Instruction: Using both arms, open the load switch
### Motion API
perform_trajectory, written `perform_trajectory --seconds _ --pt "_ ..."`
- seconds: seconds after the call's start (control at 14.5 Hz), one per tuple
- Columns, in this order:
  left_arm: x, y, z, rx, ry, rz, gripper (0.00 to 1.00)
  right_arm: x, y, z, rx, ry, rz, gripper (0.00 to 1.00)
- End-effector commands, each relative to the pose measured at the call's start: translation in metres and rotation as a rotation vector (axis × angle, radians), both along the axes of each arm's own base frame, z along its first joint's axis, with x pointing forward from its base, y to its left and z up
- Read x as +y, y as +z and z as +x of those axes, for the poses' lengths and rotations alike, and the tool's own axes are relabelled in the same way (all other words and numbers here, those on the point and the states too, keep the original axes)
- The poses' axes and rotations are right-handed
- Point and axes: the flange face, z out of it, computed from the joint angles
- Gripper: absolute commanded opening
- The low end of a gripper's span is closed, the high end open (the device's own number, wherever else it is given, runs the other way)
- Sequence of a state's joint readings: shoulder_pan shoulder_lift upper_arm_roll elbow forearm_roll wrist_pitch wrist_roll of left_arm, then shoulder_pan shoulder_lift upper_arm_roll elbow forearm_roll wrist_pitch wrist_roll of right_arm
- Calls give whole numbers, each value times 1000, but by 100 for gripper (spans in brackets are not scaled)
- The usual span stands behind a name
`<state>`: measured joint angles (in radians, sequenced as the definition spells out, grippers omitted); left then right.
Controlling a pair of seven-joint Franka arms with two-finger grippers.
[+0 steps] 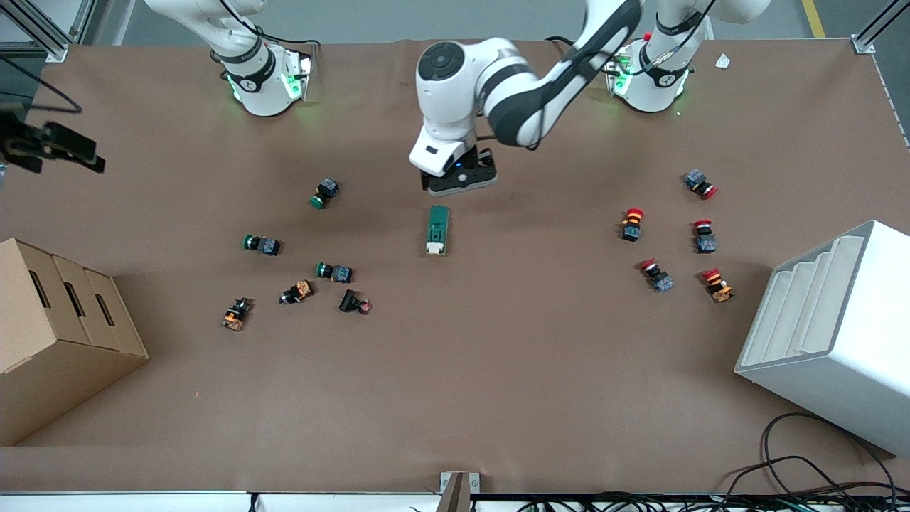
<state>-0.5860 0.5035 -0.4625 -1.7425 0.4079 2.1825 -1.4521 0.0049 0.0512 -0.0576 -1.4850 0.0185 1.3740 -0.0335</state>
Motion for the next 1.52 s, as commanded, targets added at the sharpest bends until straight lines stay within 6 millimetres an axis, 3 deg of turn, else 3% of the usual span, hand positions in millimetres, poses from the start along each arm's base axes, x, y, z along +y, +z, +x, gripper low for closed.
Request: perform_trajectory --seconds 0.0,0.14,0.28,0.41,0.55,0.69,0.76,0.9,1.11,1.31,1.45 --pt "-28 -51 -24 -105 18 7 100 -2 -26 25 4 6 -1 100" --pt "-40 -79 -47 -188 56 4 100 -1 -42 42 -30 13 -10 100" --pt "-44 -111 -68 -282 87 7 100 0 -43 45 -45 20 -17 100" --pt "-41 -135 -94 -392 -39 32 99 0 -60 46 -16 8 -17 100" --pt "-36 -151 -103 -447 -125 54 99 5 -81 49 -4 7 -4 100" --pt "-36 -154 -103 -468 -155 58 98 37 -89 49 6 8 24 100" --pt "-34 -158 -111 -502 -203 74 98 59 -95 48 12 -38 16 100" --pt "-27 -166 -114 -557 -266 106 98 127 -109 40 29 -154 -26 100" --pt "-32 -167 -128 -585 -198 75 98 249 -141 11 12 -368 -97 100" --pt "-29 -173 -131 -622 -185 78 97 355 -193 -21 -2 -659 -181 100" --pt "-28 -182 -133 -652 -184 60 97 407 -237 -34 -24 -838 -214 100"
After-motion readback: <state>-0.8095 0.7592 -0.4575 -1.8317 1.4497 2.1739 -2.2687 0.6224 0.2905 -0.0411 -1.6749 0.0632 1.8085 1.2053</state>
